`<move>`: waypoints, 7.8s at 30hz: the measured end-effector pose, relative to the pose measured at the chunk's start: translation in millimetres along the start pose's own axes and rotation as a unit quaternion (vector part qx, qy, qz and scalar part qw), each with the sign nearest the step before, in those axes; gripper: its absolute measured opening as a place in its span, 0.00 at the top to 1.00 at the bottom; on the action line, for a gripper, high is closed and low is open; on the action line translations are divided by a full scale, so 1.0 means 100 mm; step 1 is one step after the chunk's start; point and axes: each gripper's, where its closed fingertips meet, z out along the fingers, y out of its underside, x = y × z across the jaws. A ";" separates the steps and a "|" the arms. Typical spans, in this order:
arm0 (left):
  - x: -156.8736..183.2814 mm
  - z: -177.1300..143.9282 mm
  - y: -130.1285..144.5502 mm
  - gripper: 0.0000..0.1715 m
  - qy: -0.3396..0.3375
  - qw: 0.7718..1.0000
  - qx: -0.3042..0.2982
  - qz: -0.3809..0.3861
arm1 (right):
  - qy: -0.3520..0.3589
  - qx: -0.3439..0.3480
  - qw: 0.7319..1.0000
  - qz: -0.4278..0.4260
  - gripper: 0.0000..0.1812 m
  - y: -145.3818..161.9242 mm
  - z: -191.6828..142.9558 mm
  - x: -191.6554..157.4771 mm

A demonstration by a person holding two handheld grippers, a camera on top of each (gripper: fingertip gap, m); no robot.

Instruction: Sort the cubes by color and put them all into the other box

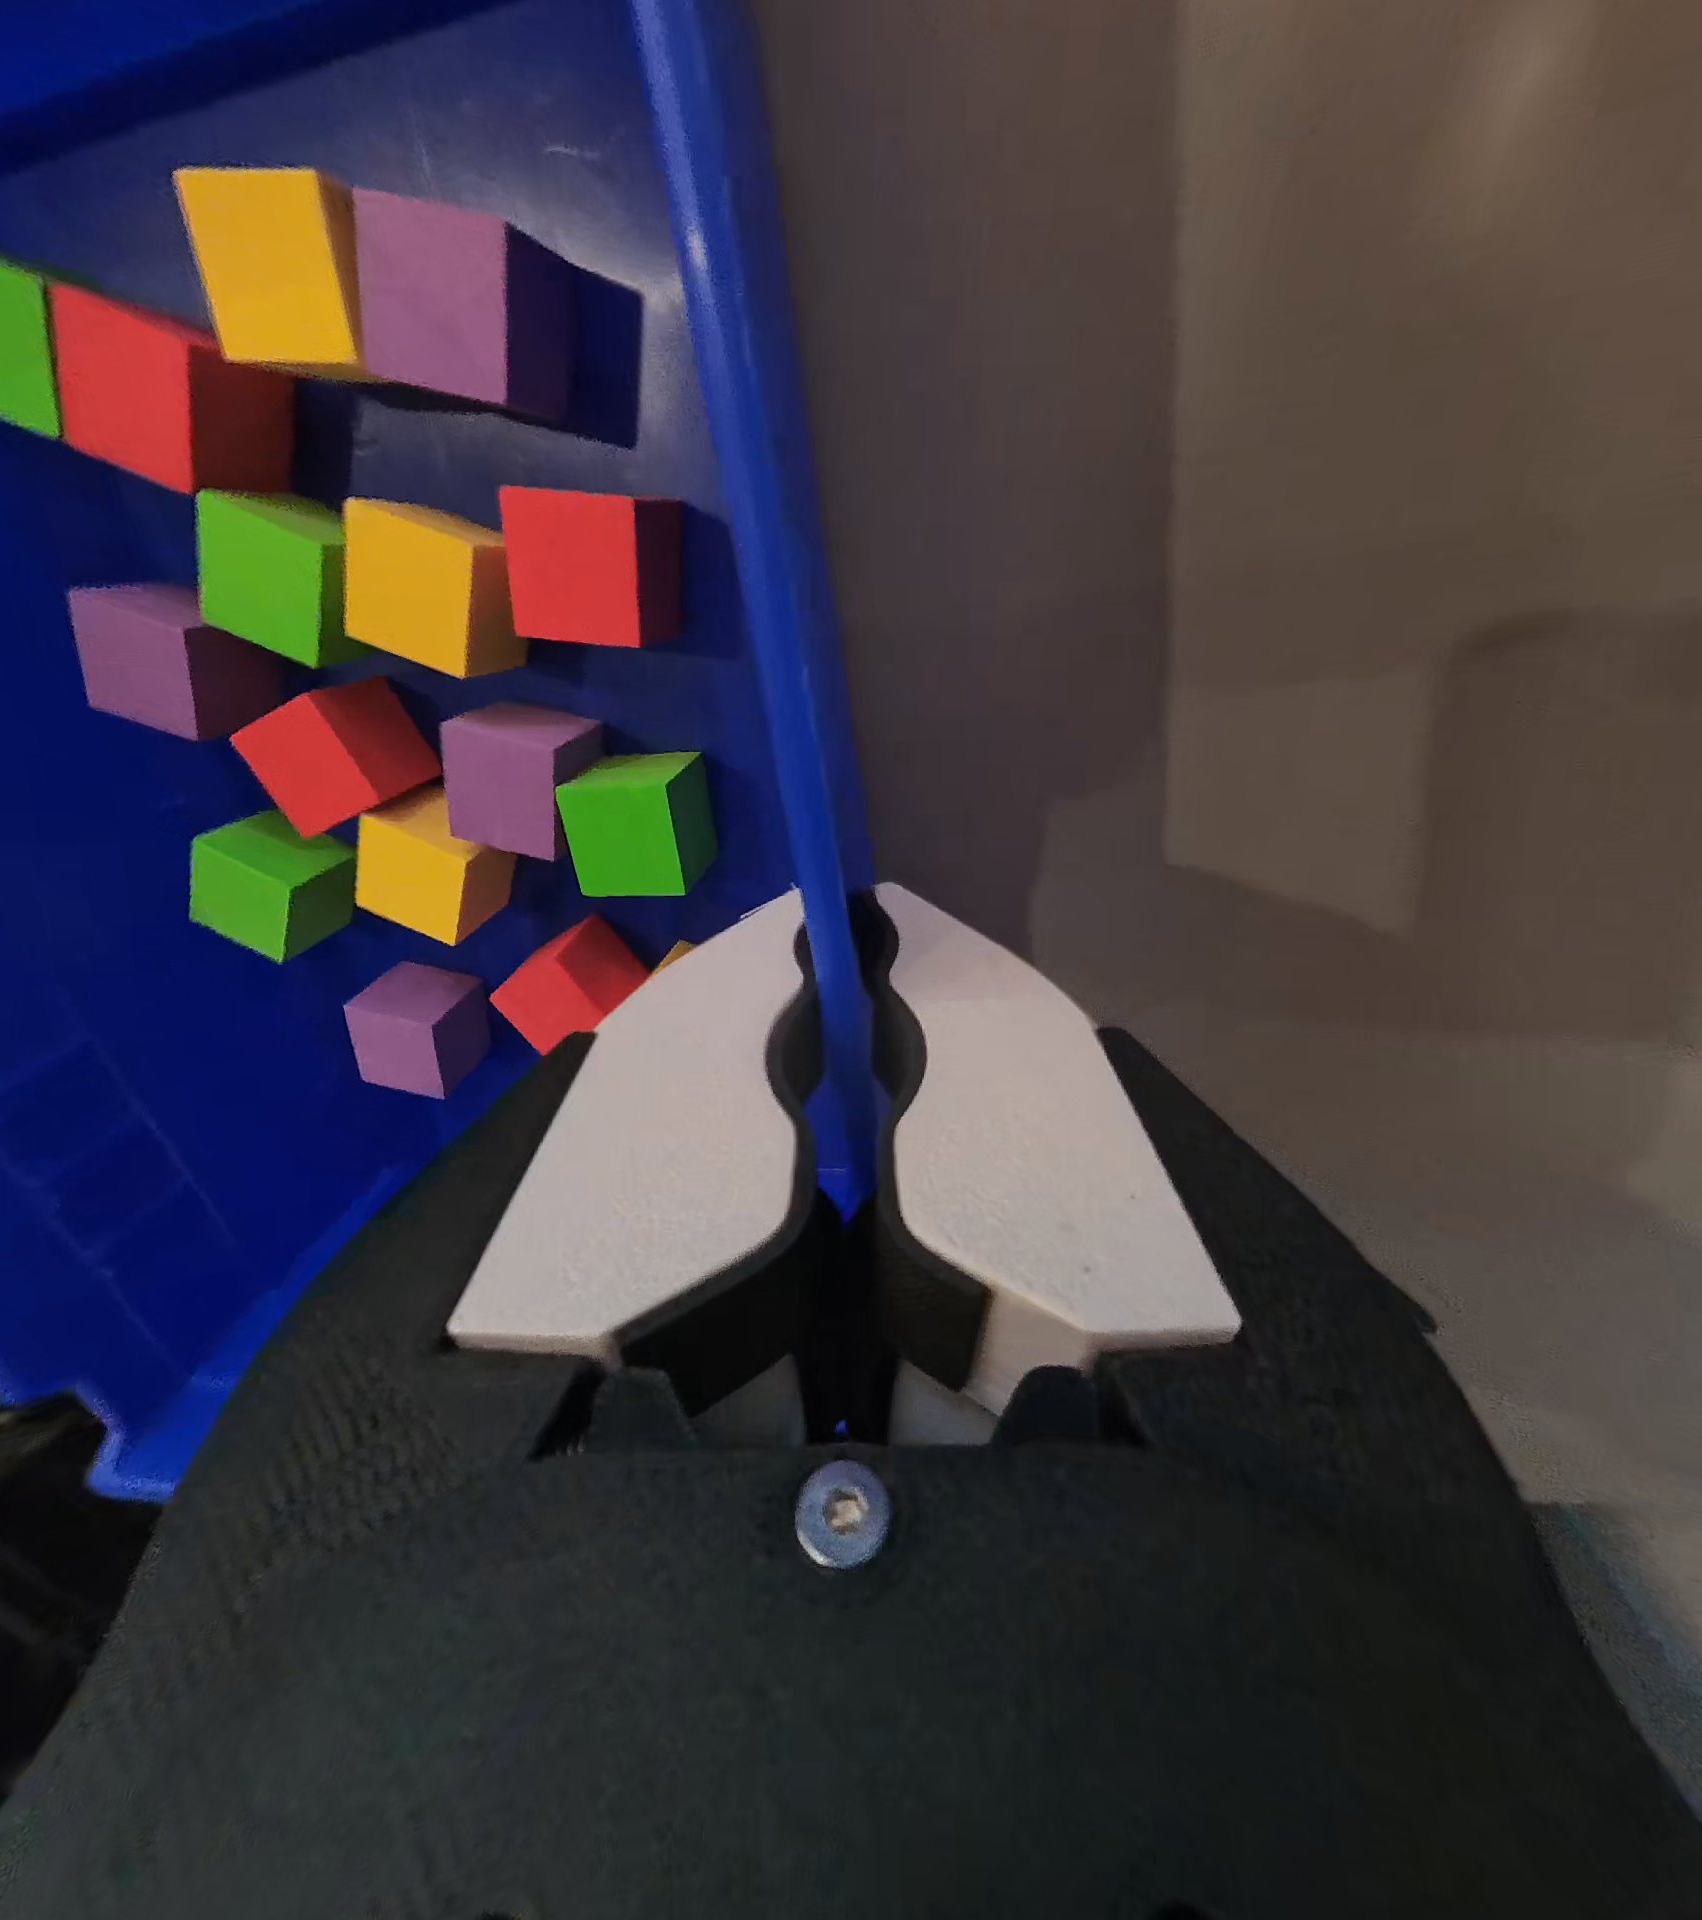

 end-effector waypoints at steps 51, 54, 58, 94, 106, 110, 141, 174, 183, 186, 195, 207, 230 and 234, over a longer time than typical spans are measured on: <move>-0.20 -0.73 0.03 0.61 -0.082 0.933 0.223 -0.270 | 0.117 -0.165 0.834 0.513 0.86 1.16 -0.58 1.21; -0.14 -0.71 0.01 0.61 -0.082 0.931 0.229 -0.271 | 0.097 -0.178 0.832 0.516 0.93 1.19 -0.44 1.23; -0.05 -0.63 -0.02 0.61 -0.077 0.938 0.216 -0.261 | 0.094 -0.196 0.851 0.479 0.93 1.19 -0.42 1.28; 0.02 -0.55 -0.20 0.68 -0.032 0.933 0.215 -0.288 | 0.009 -0.241 0.970 -0.018 0.94 0.51 0.10 2.80; -0.69 -0.67 0.41 0.67 -0.123 0.898 0.095 -0.412 | 0.020 -0.219 0.975 0.030 0.92 0.36 0.22 3.16; -0.84 -0.57 0.87 0.68 -0.144 0.835 0.020 -0.531 | 0.030 -0.196 0.977 0.073 0.85 0.32 0.13 3.14; -0.96 0.12 0.96 0.97 0.118 0.899 -0.022 -0.420 | -0.058 0.022 0.915 0.399 0.94 -0.40 -0.02 1.23; -1.71 -0.44 0.31 0.67 -0.013 0.904 0.168 -0.393 | 0.011 -0.070 0.894 0.443 0.93 -0.88 0.47 1.55; -0.32 -1.00 0.07 0.68 -0.080 0.800 0.258 -0.536 | 0.000 -0.043 0.897 0.440 0.92 -1.29 0.70 1.93; 0.10 -1.14 0.08 0.66 -0.186 0.737 0.293 -0.580 | -0.007 -0.016 0.899 0.438 0.89 -1.36 0.70 1.99; 1.05 -0.81 -0.06 0.50 -0.402 0.548 0.299 -0.670 | 0.088 0.256 0.891 0.364 0.91 -1.75 -0.11 1.79; 0.77 -0.41 -0.10 0.96 -0.388 0.531 0.314 -0.685 | 0.290 0.396 0.847 0.202 0.90 -1.76 -0.72 0.93; 0.83 -0.42 0.04 0.98 -0.421 0.477 0.267 -0.724 | 0.381 0.247 0.735 0.504 0.82 0.68 -0.15 1.22; 0.90 -0.44 0.01 0.97 -0.433 0.471 0.252 -0.726 | 0.354 0.248 0.764 0.480 0.97 0.61 -0.02 1.37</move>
